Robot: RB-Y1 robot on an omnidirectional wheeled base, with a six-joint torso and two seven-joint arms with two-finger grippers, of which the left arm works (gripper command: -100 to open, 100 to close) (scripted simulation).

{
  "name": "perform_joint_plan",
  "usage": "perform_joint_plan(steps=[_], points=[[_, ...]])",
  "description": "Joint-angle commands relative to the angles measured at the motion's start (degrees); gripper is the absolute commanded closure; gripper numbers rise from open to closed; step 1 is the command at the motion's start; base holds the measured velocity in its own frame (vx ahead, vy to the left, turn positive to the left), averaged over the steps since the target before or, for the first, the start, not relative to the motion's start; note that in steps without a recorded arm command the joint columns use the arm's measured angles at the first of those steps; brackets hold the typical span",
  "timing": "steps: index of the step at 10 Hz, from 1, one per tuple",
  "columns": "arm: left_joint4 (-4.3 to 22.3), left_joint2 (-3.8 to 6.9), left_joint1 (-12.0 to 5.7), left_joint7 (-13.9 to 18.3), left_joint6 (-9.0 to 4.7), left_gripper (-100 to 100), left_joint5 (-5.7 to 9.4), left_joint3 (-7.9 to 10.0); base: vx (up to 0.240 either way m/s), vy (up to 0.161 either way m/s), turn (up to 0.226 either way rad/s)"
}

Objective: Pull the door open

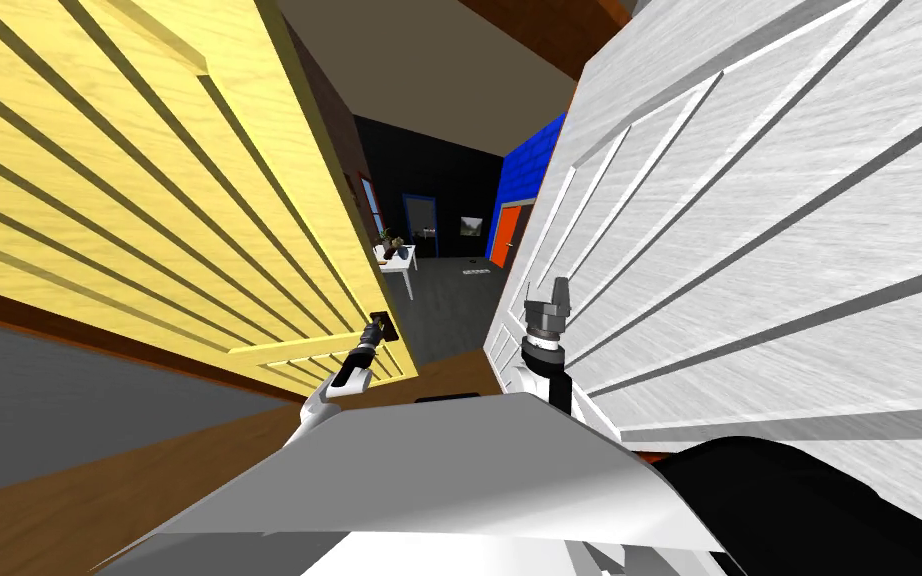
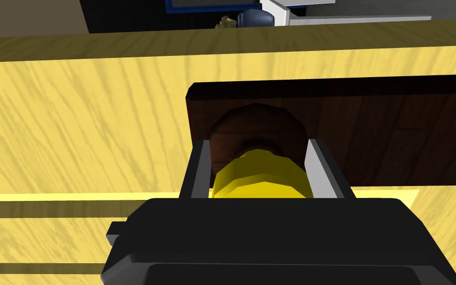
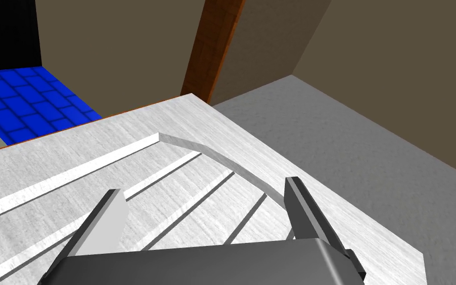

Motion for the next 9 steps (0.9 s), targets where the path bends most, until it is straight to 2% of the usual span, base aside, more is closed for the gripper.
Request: perform_joint_plan(steps=[1,6,7,8,9], points=[[-0.4,0.83,0.71,1.0,-0.18,100,0.1,-0.9,-0.21,0.075,-0.112],[-1.7,3.75,2.2,3.8,-0.85,100,0.38,-3.73,-0.233,0.081,-0.131],[-1.6,3.33,1.9,3.4,-0.75,100,0.32,-3.49,-0.112,0.028,-0.043],[-2.2,4.41,3.05,4.5,-1.42,100,0.34,-4.61,-0.17,0.068,-0.117],[-2.6,5.06,3.59,5.0,-1.83,100,0.37,-5.09,-0.247,0.087,-0.178]])
